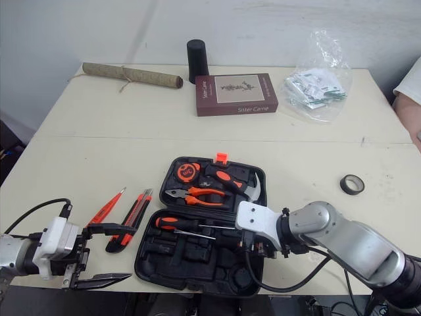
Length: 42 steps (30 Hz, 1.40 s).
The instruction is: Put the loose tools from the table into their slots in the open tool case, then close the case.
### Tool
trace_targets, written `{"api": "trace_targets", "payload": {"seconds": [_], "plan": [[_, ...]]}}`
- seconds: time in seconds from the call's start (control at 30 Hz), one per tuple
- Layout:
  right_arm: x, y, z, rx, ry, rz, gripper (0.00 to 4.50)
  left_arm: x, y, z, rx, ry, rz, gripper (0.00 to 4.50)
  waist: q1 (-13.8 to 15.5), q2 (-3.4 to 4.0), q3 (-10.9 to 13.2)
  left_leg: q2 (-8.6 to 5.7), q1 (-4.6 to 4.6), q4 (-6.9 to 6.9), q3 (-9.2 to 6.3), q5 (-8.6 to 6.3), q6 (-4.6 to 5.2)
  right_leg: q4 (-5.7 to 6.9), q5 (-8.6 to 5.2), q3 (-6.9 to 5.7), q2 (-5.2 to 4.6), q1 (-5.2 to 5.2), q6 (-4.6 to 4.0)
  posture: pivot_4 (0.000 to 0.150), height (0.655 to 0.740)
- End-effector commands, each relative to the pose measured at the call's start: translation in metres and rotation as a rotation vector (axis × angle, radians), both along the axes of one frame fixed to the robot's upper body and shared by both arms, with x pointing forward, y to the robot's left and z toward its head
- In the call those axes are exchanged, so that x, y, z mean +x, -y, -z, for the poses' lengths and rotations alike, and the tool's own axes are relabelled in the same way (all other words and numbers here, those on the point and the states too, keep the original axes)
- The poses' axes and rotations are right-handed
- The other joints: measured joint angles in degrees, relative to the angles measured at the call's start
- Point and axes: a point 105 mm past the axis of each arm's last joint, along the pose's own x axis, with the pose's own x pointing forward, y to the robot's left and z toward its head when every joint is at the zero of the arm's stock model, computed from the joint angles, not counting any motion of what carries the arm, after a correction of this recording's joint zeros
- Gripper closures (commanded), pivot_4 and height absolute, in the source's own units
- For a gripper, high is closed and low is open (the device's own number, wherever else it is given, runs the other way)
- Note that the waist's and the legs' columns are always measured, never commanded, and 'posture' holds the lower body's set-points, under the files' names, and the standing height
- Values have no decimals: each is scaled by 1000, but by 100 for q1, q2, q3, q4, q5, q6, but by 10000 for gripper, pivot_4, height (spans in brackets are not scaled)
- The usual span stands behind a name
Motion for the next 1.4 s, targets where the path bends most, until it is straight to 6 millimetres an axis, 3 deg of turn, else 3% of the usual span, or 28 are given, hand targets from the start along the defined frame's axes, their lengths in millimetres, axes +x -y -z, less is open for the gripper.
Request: {"api": "trace_targets", "payload": {"seconds": [0.03,0.27,0.3,0.4,0.53,0.57,1.1,1.3,1.4], "plan": [[-3,-6,-18,76,20,-91,10986,-1,2,-4,-3,24,4,0,-28,0,0,2,1,1,0,0,0,1,0,0,3,0,0,1500,7400],[-3,-1,-40,224,26,-185,10986,0,4,-3,-10,27,-5,0,-20,-1,0,0,0,0,2,-1,2,0,0,0,1,1,0,1500,7400],[-4,-7,-43,309,31,-198,10986,1,4,-3,-11,30,-9,0,-10,-1,0,-1,0,0,2,-1,2,-1,0,0,2,1,0,1500,7400],[-4,-16,-43,477,55,-196,19264,2,5,-2,-11,38,-15,0,9,-9,-5,1,1,1,2,-1,2,0,0,-3,4,3,0,1500,7400],[4,-21,-22,491,121,-162,40688,3,7,-2,-12,42,-14,0,3,-8,-4,-1,1,7,6,0,2,6,0,1,3,3,1,1500,7400],[6,-22,-18,493,134,-154,44066,3,7,-2,-12,42,-13,0,3,-9,-5,-1,1,8,6,0,2,6,1,1,3,3,1,1500,7400],[9,-9,72,252,133,-182,44684,5,2,-4,14,53,-19,0,-7,-29,-22,2,33,4,16,1,-2,15,0,4,6,18,0,1500,7400],[17,-10,72,197,150,-171,44684,6,1,-4,16,62,-39,0,-100,-52,-55,9,56,1,3,-2,-13,15,-3,3,6,43,-5,1500,7400],[18,-18,40,371,174,-169,44684,12,-3,-7,-5,94,-99,0,-122,-49,-54,9,61,-1,-11,-3,-16,14,-4,-3,4,53,-9,1500,7400]]}}
